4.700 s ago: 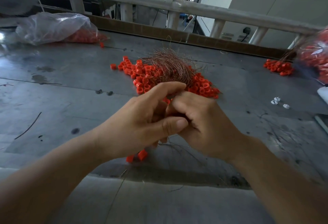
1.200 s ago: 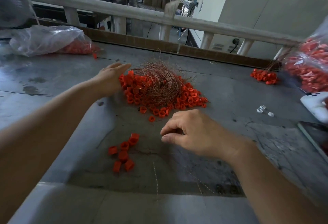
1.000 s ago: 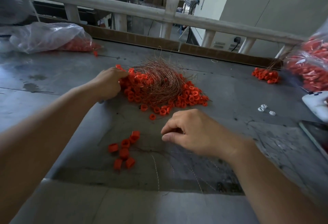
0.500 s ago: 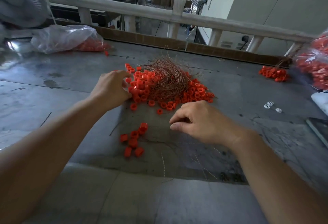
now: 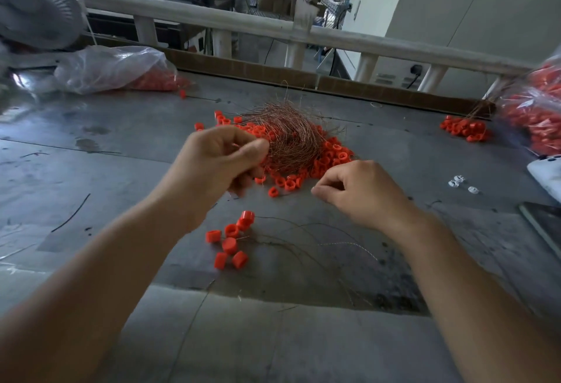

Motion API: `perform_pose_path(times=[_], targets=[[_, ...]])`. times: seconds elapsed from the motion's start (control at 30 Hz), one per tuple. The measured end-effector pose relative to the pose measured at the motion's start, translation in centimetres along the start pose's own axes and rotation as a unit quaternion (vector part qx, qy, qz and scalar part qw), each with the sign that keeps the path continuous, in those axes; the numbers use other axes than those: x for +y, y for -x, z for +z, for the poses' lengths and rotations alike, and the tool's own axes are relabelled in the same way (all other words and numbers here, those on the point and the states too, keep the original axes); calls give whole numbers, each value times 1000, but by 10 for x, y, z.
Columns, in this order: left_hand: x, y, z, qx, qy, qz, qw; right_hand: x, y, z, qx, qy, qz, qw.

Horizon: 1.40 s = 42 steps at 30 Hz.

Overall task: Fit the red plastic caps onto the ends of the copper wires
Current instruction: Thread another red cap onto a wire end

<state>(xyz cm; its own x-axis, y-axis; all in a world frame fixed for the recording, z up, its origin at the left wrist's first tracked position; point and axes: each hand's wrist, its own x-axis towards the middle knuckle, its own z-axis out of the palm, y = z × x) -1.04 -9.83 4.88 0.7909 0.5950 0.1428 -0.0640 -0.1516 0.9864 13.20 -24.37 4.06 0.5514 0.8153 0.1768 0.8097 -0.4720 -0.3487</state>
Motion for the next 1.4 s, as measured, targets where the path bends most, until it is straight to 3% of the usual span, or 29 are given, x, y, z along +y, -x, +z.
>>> perform_pose_path(times=[0.07,0.27,0.43,0.6,0.77,0.87,0.93,1.03,1.13,1.3,1.4], targets=[[-8,3,7,-47,35,-7,998,7,-3,1,29,-8,33,999],[-28,6,11,-60,-26,20,998,17,-11,6,109,-46,78,990],[-26,3,13,-71,12,28,997,8,-32,12,155,-37,37,987],[-24,4,10,-75,5,38,996,2,-49,21,133,40,-4,990],[-23,4,8,-76,-16,47,996,-2,-48,24,166,36,-43,985],[-24,4,7,-73,-16,41,996,-4,-43,19,185,-24,-52,981],[-24,4,7,-75,-17,43,996,-7,-39,8,212,-119,-38,969],[-23,5,6,-77,-22,45,996,-13,-32,-17,267,-287,-54,918],[-23,7,6,-79,-39,53,995,-19,-16,-36,324,-314,-141,881],[-21,9,6,-83,-32,62,994,-22,2,-18,270,-217,-144,927],[-20,11,4,-79,-33,68,994,-28,7,-5,266,-178,-179,930]])
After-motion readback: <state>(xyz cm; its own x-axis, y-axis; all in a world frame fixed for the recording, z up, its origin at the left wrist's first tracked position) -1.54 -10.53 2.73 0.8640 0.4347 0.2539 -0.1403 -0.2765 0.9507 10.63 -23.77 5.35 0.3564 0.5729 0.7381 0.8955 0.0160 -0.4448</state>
